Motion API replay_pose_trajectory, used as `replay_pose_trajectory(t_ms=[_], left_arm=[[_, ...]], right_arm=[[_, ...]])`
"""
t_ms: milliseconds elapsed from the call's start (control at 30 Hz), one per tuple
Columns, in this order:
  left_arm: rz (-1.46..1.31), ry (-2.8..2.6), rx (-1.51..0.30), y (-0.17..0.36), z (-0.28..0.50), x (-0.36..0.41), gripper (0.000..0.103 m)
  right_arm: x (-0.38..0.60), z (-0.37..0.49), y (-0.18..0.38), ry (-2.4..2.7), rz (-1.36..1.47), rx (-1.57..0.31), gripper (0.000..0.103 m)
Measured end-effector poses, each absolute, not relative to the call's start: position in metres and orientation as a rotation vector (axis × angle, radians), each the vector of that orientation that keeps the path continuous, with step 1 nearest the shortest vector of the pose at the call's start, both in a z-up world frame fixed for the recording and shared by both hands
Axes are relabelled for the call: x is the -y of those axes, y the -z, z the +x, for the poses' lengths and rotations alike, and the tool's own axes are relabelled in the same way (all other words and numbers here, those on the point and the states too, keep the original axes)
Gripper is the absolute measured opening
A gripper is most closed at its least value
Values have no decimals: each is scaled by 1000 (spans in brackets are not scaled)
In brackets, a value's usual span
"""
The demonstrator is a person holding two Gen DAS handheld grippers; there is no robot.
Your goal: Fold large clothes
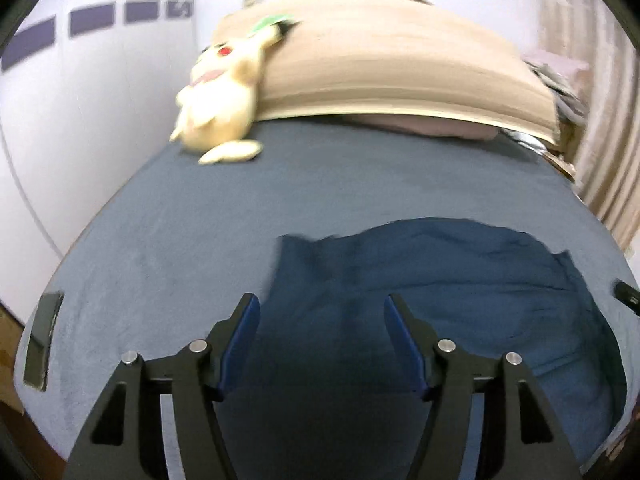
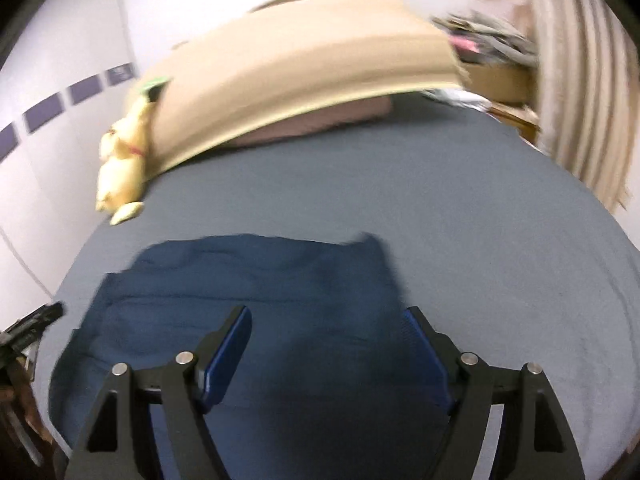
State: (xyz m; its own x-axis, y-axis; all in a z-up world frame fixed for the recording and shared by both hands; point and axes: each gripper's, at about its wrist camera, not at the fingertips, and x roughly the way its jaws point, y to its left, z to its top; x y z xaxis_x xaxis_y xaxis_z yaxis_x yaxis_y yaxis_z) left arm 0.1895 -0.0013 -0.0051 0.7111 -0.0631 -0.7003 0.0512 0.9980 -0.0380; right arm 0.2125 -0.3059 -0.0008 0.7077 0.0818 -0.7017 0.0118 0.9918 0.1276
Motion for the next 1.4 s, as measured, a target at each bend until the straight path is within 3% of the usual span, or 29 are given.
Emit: replay_pose_trajectory(t_ms=[267, 367, 533, 833, 1000, 1233, 1400], left_arm=[[75, 85, -957, 45, 263, 66, 66], [81, 75, -1027, 70, 275, 72, 71], [94, 72, -1046, 72, 279, 69, 78], [61, 92, -857, 9, 158, 31, 78], [64, 52, -800, 21, 82, 21, 78], [92, 28, -821, 69, 70, 24, 79], [52, 40, -852, 45, 63, 18, 78]], right_arm=[[241, 308, 45, -34, 137, -905, 80], [230, 335, 80, -6, 90, -1036, 81], [224, 344, 81, 3, 72, -1038, 82], [236, 214, 9, -77, 112, -836, 84], [240, 137, 34, -29, 103, -804, 85], [239, 99, 77, 49, -10, -762, 88], [240, 90, 57, 66, 33, -784, 88]])
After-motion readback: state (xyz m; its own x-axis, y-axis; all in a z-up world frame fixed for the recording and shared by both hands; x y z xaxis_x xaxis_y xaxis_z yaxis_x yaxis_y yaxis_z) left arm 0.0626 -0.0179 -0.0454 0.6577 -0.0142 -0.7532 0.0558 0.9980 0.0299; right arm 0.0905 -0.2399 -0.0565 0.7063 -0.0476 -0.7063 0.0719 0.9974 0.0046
